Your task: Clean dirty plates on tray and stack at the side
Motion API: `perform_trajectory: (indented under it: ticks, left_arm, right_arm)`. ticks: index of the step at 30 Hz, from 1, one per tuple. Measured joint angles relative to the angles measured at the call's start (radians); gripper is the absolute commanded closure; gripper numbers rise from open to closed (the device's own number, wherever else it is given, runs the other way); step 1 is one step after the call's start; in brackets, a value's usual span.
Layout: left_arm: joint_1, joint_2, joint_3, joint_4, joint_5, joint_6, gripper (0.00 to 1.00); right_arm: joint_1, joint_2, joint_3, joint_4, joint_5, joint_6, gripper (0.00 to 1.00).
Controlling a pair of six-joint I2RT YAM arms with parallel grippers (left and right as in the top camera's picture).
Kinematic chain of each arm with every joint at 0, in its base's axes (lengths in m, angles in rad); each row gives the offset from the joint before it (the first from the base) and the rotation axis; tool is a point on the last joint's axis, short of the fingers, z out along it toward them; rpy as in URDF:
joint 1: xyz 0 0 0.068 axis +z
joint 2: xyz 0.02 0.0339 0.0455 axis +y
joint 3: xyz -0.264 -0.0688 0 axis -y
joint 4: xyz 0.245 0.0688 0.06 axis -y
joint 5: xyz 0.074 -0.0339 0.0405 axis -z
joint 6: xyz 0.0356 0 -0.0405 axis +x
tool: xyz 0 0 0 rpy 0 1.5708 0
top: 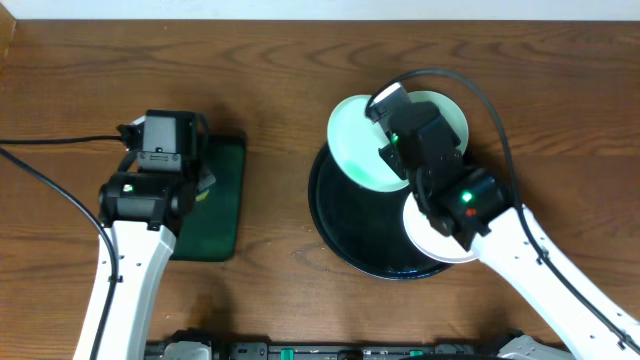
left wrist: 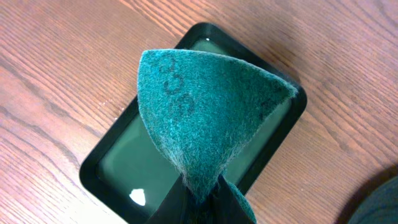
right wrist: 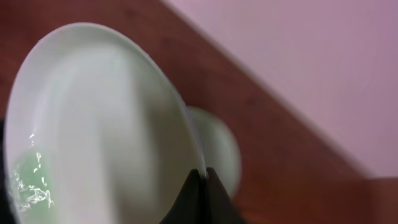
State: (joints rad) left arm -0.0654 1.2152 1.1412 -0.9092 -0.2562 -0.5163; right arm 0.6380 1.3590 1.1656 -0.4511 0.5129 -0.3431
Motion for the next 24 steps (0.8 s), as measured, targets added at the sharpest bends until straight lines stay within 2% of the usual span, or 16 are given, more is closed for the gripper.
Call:
perform_trajectory:
  ticks: [7,12,15,19,24]
  left_arm:
    - [0.02,0.0,0.0,-0.002,0.034,0.021,0.93]
    - [0.02,0.0,0.0,-0.003,0.042,0.021,0.93]
    - [0.02,0.0,0.0,-0.003,0.042,0.021,0.92]
    - [0.02,0.0,0.0,-0.003,0.044,0.021,0.93]
    - [0.02,0.0,0.0,-0.003,0.045,0.024,0.93]
  right_arm:
    - [0.093,-0.005,-0.001,0.13,0.206,-0.294,0.99]
    - [0.154,-0.005,-0.003,0.278,0.301,-0.512,0.99]
    - [0.179,-0.005,-0.003,0.31,0.333,-0.6,0.99]
    - [0.191,-0.005,-0.002,0.237,0.326,-0.616,0.99]
    - [0.118,0.008,-0.004,0.029,0.127,-0.453,0.99]
